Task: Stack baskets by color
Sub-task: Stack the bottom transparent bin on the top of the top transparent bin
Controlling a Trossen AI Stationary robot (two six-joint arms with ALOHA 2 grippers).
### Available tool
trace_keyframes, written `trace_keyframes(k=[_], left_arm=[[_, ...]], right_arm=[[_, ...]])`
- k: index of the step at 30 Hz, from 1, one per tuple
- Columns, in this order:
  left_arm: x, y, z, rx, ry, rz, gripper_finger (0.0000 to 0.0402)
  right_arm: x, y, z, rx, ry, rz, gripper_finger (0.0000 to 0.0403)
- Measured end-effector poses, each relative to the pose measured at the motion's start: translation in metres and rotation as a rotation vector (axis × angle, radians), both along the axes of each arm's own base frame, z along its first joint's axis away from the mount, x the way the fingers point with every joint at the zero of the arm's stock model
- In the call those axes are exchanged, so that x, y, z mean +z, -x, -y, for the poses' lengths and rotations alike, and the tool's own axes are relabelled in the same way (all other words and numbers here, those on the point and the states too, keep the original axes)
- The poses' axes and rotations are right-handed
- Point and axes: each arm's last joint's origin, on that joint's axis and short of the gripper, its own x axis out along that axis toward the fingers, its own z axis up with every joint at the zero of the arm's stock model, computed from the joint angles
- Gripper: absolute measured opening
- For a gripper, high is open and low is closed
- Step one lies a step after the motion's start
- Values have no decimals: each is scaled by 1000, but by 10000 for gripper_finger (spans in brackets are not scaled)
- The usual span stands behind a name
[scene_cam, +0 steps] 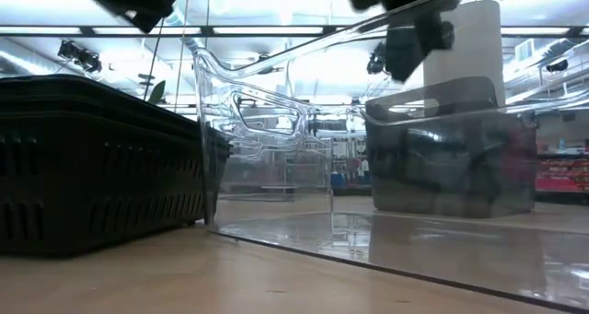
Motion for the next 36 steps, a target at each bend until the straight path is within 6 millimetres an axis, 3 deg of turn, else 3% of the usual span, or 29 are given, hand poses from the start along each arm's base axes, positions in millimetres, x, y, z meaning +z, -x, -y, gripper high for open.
trace_keyframes(k=[6,13,23,29,36], left_arm=[[9,-36,25,-10,-28,-27,119],[3,-77,53,-74,-129,-91,128],[-8,-120,65,-193,-158,-106,207],[-20,-141,72,-167,-132,-39,203],[-19,-143,79,-233,-83,0,188]], right_arm=[[37,37,8,27,248,81,115],[53,85,20,-68,377,224,113],[55,116,26,-98,411,364,113],[47,131,27,-74,411,367,113],[38,154,28,-54,422,433,113]])
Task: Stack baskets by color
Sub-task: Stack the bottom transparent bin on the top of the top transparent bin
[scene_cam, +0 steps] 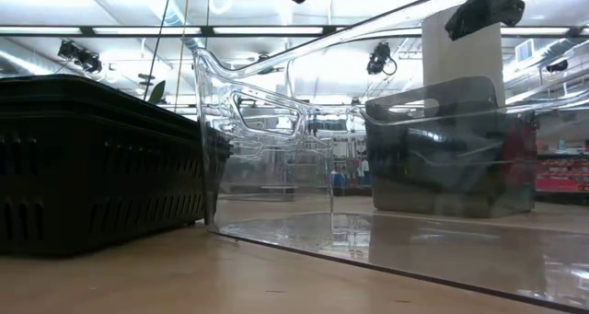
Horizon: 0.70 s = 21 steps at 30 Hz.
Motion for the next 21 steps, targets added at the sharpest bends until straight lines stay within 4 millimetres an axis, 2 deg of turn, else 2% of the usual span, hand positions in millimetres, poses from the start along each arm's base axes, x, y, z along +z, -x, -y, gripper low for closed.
trace_keyframes(k=[3,8,12,17,21], left_arm=[[-4,-2,4,-10,11,10,184],[-23,-5,6,-18,-13,-31,183],[-25,-6,7,-14,-24,-32,179],[-26,-6,4,-13,-46,-33,167],[-33,-7,4,-13,-60,-52,155]], right_arm=[[-2,9,2,21,0,72,113],[-8,24,6,104,3,188,112],[-15,30,11,213,6,323,108],[-29,33,19,423,-14,522,85],[-44,43,29,467,-5,623,62]])
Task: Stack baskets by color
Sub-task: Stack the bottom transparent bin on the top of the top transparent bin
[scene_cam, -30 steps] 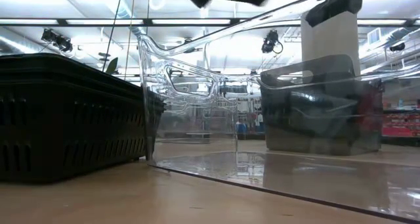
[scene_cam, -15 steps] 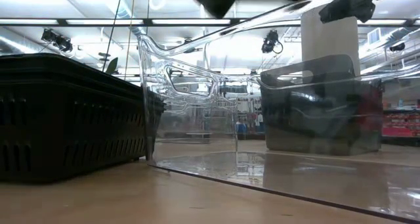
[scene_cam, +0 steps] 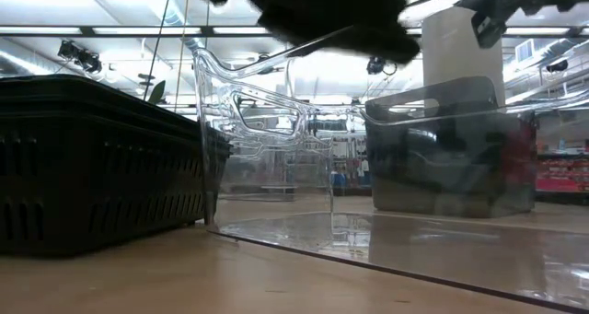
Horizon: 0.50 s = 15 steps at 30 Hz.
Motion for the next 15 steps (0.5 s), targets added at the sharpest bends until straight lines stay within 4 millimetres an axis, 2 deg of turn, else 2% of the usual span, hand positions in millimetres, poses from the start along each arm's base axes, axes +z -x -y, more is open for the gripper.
trace_keyframes(k=[9,15], left_arm=[[-18,-1,-5,-7,-73,-71,113],[-26,1,-12,-19,-138,-131,48]], right_arm=[[-26,18,11,-10,-11,149,25],[-39,20,12,-10,16,138,23]])
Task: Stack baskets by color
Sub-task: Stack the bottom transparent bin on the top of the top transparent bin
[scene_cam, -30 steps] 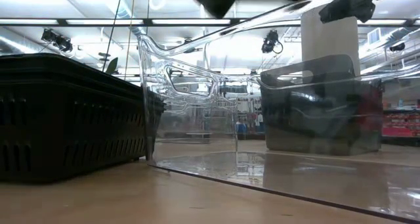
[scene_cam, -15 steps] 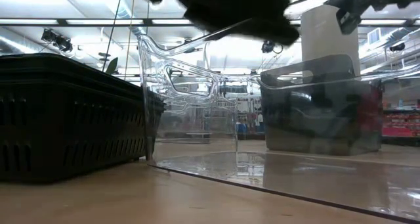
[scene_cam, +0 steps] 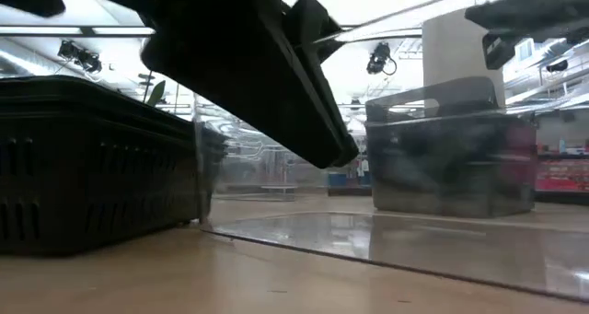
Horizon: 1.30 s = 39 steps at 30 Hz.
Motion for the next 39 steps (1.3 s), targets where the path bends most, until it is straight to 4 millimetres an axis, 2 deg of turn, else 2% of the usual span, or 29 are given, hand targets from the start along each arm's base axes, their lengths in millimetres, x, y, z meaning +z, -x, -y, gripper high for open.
trace_keyframes(k=[3,7,11,18,24,26,29,33,39], left_arm=[[0,0,-1,-38,-52,8,14],[1,1,0,-110,-122,28,12],[13,7,-3,-185,-188,34,12],[60,23,-21,-215,-237,50,12],[102,46,-34,-389,-397,107,12],[112,55,-42,-397,-455,101,12],[134,64,-57,-299,-492,130,12],[164,72,-89,-58,-455,194,12],[194,56,-152,484,-159,371,12]], right_arm=[[-3,0,0,1,0,-9,24],[-4,-1,0,0,1,-14,23],[-3,-1,0,0,1,-13,23],[-4,-1,0,0,1,-14,23],[-4,-1,0,0,1,-15,24],[-3,-1,0,0,0,-14,24],[-4,-1,0,0,1,-15,25],[-4,-1,0,0,1,-15,24],[-4,-1,0,0,0,-14,25]])
